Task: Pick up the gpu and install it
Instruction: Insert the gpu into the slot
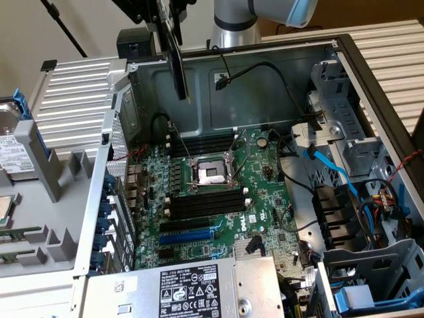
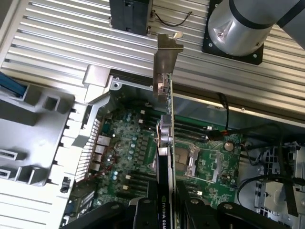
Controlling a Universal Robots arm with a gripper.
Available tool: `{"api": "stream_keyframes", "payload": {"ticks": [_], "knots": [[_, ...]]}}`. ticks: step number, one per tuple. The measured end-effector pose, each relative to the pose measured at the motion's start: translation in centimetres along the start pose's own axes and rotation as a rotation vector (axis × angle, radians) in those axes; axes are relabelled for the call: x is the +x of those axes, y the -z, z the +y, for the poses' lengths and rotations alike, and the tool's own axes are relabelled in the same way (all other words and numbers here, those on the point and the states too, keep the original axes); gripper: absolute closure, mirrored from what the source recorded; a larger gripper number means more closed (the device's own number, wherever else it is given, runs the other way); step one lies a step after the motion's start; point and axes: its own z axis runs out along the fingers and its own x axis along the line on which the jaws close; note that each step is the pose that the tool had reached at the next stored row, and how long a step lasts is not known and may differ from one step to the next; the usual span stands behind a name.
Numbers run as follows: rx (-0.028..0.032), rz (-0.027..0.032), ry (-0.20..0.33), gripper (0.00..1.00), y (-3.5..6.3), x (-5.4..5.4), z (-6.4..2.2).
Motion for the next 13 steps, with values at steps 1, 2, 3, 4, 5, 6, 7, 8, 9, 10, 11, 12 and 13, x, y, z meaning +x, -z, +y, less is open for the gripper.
{"api": "stream_keyframes", "payload": {"ticks": [1,2,3,4,5,6,7,8,9,10,11,12,13], "knots": [[-0.0006,0.0026,0.004,0.74,0.06,-0.07,-0.01],[-0.0011,0.0052,0.008,0.74,0.14,-0.13,-0.02],[-0.0016,0.0079,0.011,0.74,0.23,-0.20,-0.03],[-0.0023,0.0103,0.015,0.74,0.31,-0.27,-0.04],[-0.0029,0.0126,0.021,0.74,0.39,-0.32,-0.05],[-0.0033,0.0146,0.026,0.74,0.45,-0.35,-0.04],[-0.0033,0.0167,0.033,0.74,0.50,-0.36,-0.03],[-0.0036,0.0186,0.042,0.74,0.51,-0.36,-0.03],[-0.0036,0.0216,0.055,0.74,0.52,-0.36,-0.03],[-0.0034,0.0251,0.070,0.74,0.53,-0.37,-0.03],[-0.0032,0.0285,0.085,0.74,0.53,-0.37,-0.03],[-0.0031,0.0319,0.100,0.74,0.53,-0.36,-0.03],[-0.0030,0.0353,0.115,0.74,0.53,-0.37,-0.03]]}}
